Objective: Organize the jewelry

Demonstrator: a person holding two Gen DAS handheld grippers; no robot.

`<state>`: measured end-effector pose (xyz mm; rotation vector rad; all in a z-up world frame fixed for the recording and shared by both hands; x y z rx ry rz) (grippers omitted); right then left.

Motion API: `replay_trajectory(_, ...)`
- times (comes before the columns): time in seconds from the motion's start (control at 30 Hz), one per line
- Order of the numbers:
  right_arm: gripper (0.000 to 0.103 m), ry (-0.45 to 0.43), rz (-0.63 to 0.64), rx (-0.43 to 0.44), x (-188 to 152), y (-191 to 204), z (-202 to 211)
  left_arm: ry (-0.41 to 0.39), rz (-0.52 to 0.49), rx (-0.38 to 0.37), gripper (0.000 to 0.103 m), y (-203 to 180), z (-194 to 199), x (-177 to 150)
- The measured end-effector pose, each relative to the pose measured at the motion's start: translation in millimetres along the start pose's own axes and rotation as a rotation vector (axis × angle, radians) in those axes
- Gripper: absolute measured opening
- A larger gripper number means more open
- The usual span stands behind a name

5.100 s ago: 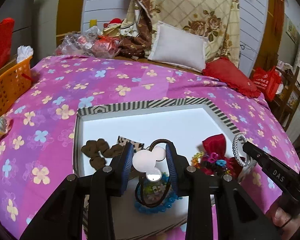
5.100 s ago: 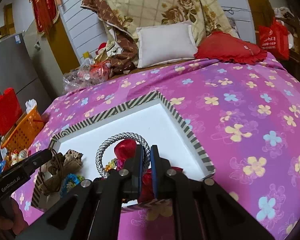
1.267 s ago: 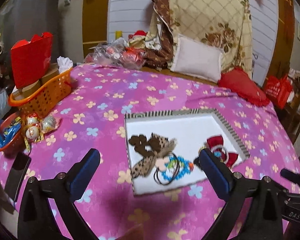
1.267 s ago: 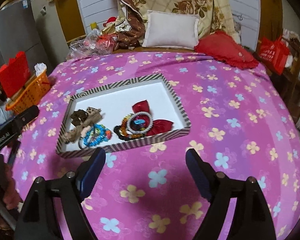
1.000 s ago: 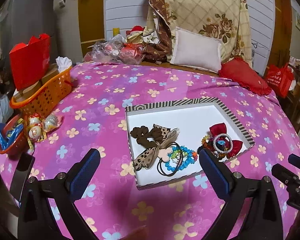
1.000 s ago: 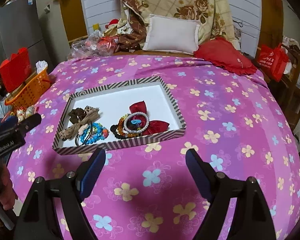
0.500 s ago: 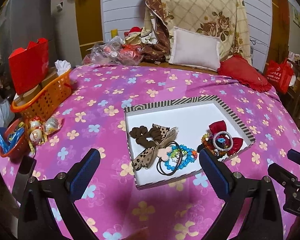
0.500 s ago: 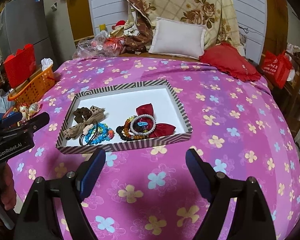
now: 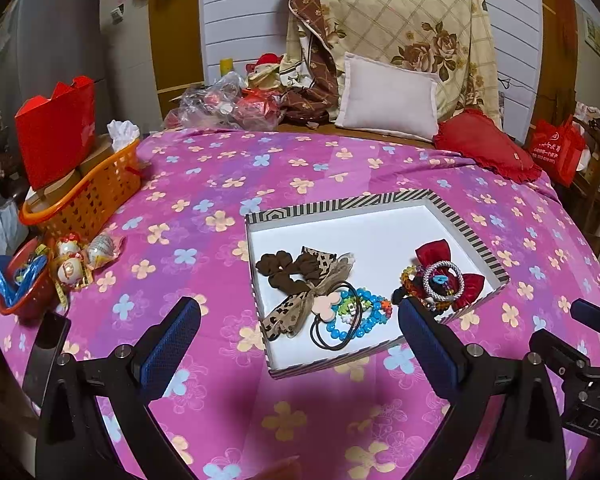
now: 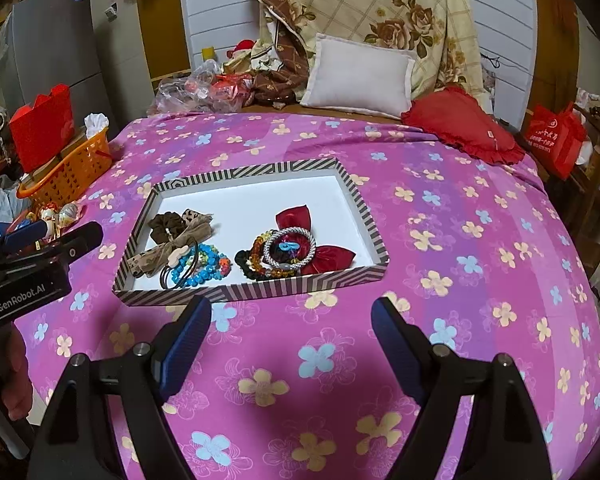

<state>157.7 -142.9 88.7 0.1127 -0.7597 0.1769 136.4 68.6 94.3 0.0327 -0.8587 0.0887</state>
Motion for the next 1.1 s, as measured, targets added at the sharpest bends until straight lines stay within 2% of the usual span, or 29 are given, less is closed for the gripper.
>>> replay_trajectory(0.57,0.085,-0.001,0.013,-0.003,0,2,0,-0.003,-0.005,-0.003,0.065,-4,1,-2)
replay_trajectory(0.87,0.085,0.000,0.013,-0.003,0,2,0,-0.032,-0.013,0.002,0.065,-3,4,0)
replay_trajectory(1.0,0.085,-0.002,0.013,-0.002,0,3,0,-0.074,-0.015,0.020,0.065,-1,10,2)
replay_trajectory(1.1,0.085,-0.008,0.016,-0.004,-1,3,0,-0.066,-0.016,0.014,0.065,-1,9,2)
Point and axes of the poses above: each gripper's, at about its wrist camera, not at the fingertips, and z roughly against the way its jaws point, y to its left, x to its top, the point moved 2 cm from there along -z, roughly the way its jaws point, and after that the axes turned 1 degree about -y, right-handed, at the moved point
